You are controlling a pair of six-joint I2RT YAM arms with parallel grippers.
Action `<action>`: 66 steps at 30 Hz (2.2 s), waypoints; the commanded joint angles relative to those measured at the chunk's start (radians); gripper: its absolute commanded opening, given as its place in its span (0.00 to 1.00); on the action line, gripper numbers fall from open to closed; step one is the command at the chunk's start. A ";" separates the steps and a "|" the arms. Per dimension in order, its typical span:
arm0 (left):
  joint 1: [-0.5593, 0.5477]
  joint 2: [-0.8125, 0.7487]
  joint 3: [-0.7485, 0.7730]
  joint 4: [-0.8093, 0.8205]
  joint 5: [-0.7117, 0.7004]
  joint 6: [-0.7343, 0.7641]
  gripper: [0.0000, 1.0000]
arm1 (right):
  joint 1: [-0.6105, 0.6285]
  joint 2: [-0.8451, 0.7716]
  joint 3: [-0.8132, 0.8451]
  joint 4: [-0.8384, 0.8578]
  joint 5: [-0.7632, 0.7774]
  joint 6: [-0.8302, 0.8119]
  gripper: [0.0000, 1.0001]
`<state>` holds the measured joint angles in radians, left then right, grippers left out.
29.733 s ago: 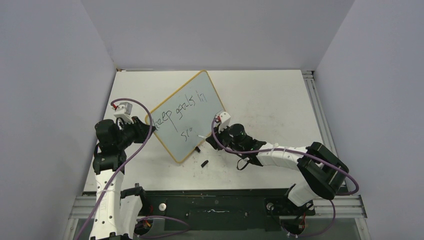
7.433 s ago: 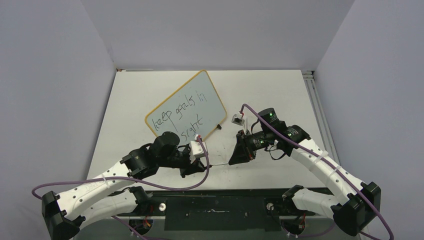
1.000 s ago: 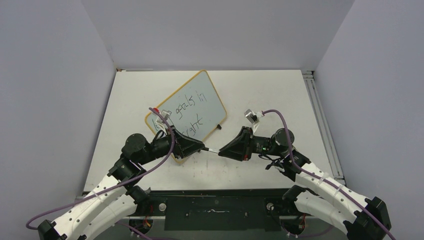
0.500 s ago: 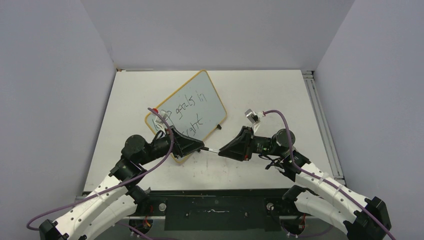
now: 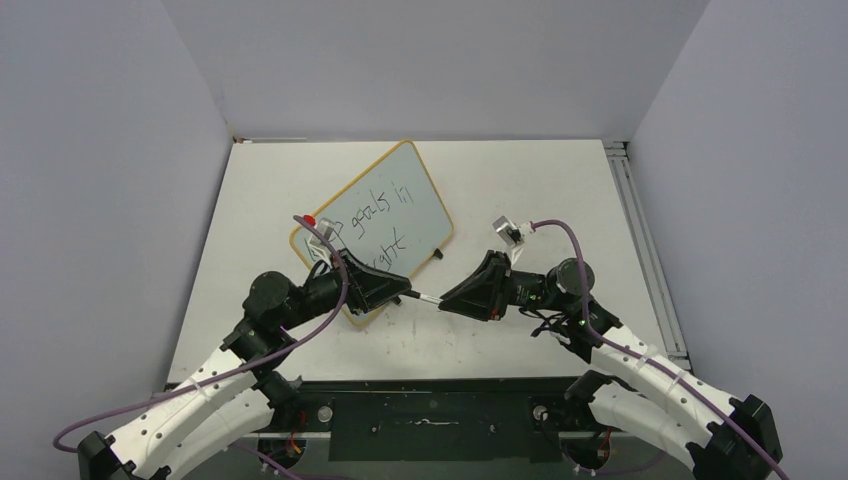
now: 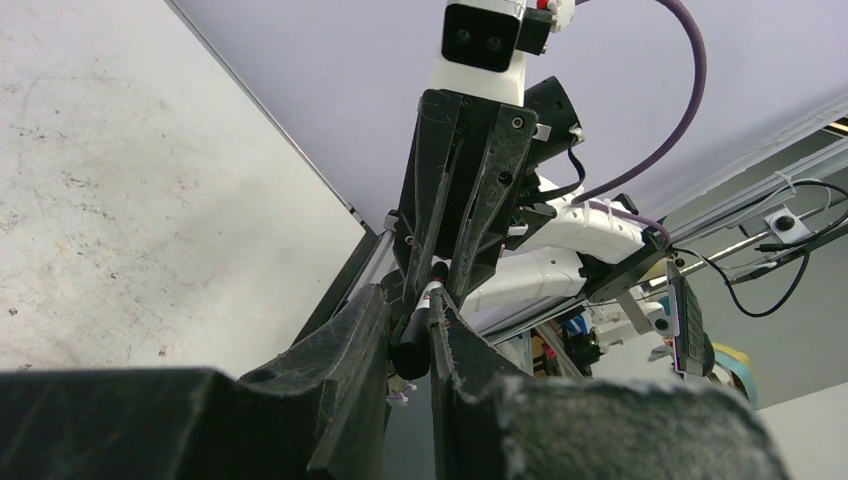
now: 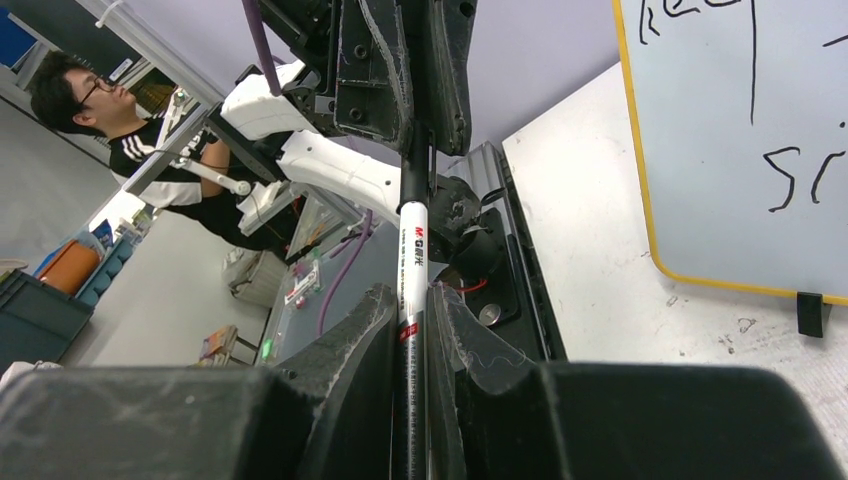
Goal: Write a sentence on the whiteboard
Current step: Insert the whiteboard marker without the cap into the pen cap.
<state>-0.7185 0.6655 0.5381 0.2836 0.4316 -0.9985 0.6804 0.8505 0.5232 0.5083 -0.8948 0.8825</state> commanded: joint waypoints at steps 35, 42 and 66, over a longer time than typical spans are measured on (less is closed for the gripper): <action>-0.224 0.037 -0.055 0.033 0.014 0.037 0.00 | 0.015 0.021 0.002 0.243 0.185 0.034 0.05; -0.249 0.061 -0.050 0.037 -0.001 0.050 0.00 | 0.016 0.021 0.004 0.238 0.191 0.030 0.05; -0.253 0.156 -0.013 0.015 0.022 0.123 0.00 | 0.016 -0.016 0.012 0.141 0.284 -0.038 0.05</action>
<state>-0.8886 0.7567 0.5438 0.4217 0.1867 -0.8680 0.6865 0.8146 0.5007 0.4942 -0.8433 0.8627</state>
